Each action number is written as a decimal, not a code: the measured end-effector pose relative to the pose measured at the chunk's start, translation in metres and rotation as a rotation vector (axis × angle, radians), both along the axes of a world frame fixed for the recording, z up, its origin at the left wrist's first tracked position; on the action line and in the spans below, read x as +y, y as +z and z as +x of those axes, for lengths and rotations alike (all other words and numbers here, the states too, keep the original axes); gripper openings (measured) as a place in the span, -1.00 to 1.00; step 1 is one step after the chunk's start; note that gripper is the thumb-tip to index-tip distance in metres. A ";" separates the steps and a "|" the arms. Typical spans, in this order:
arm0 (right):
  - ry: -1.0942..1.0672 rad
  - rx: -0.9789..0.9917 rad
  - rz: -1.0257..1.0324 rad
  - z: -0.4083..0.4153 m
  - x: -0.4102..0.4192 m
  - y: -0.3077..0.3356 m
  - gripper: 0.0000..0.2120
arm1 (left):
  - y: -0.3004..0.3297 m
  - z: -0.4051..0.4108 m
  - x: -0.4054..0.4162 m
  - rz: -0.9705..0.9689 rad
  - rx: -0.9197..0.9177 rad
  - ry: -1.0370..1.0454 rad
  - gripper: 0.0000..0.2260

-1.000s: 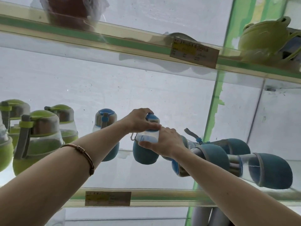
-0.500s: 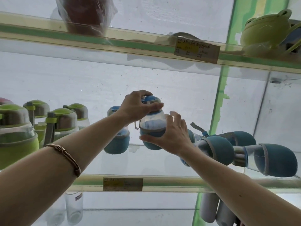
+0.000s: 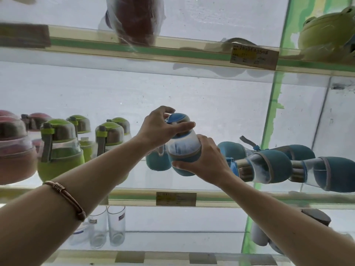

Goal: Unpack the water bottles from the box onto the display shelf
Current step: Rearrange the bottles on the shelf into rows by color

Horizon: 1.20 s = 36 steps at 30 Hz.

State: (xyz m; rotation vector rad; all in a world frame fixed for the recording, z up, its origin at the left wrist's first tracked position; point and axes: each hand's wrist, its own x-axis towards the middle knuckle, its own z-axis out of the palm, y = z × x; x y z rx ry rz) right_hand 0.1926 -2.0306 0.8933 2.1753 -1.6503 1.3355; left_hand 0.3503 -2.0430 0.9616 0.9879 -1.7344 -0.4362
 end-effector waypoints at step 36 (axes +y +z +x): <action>0.462 -0.197 0.600 0.039 -0.010 -0.004 -0.67 | -0.054 0.049 -0.002 0.270 0.247 -0.204 -0.60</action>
